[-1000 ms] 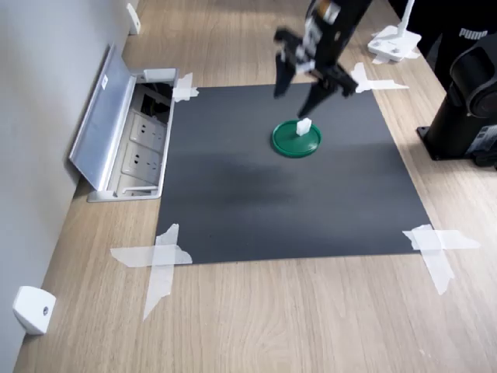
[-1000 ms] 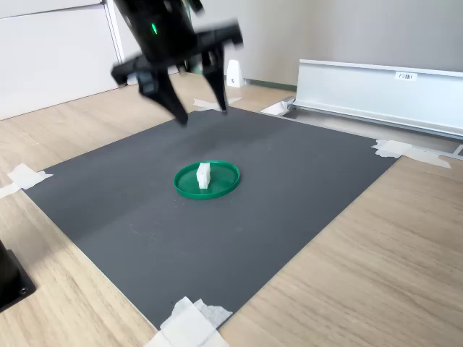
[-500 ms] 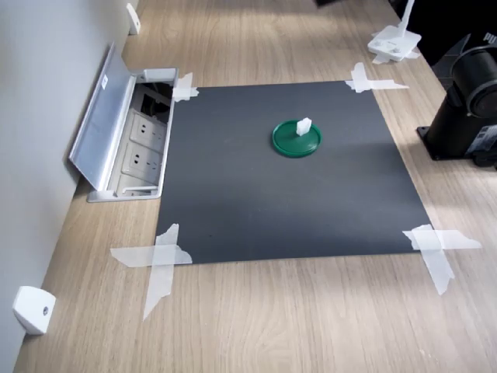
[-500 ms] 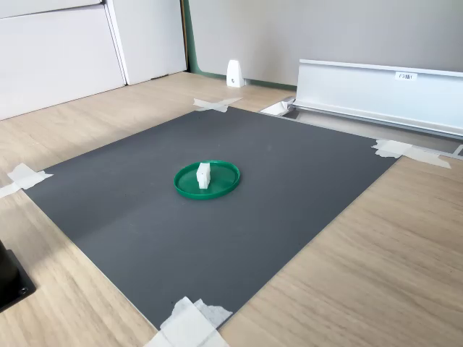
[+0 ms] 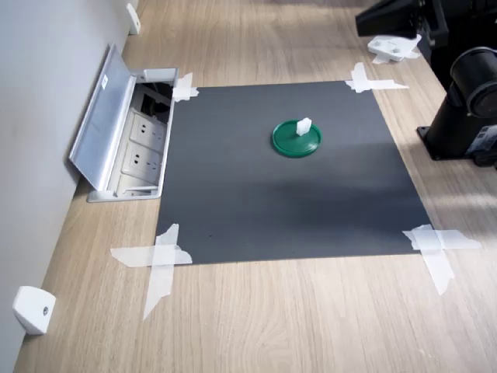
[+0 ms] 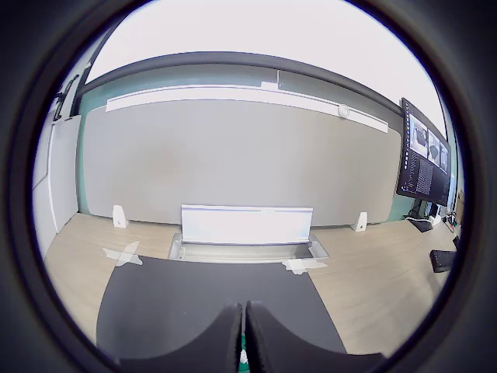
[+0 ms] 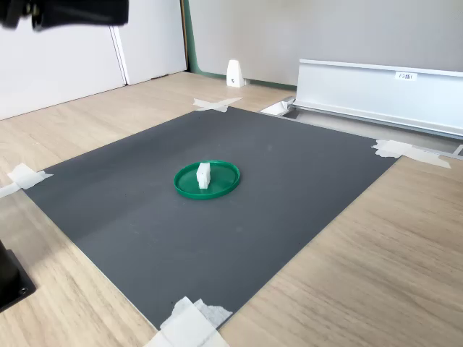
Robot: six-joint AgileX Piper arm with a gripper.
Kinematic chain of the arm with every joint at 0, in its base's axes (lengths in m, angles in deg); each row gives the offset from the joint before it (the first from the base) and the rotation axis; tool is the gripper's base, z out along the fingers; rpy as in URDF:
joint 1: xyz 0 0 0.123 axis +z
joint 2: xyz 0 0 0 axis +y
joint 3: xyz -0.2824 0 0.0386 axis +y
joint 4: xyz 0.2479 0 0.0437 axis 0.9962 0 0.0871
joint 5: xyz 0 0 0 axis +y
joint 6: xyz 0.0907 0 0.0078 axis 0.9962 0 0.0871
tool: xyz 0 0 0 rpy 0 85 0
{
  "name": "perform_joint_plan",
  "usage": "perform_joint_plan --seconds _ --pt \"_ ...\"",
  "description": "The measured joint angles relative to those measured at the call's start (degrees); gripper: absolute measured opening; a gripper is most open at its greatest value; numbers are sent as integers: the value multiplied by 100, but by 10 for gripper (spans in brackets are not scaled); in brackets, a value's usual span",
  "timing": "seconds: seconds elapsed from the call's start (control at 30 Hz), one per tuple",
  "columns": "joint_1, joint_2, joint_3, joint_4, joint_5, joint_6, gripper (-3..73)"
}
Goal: Grasp a white terminal and put it on the green lid.
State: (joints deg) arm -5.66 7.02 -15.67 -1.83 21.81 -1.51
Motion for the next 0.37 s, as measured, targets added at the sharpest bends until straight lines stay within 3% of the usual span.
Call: perform_joint_plan --seconds 0.37 --pt "0 -752 857 183 61 0 -5"
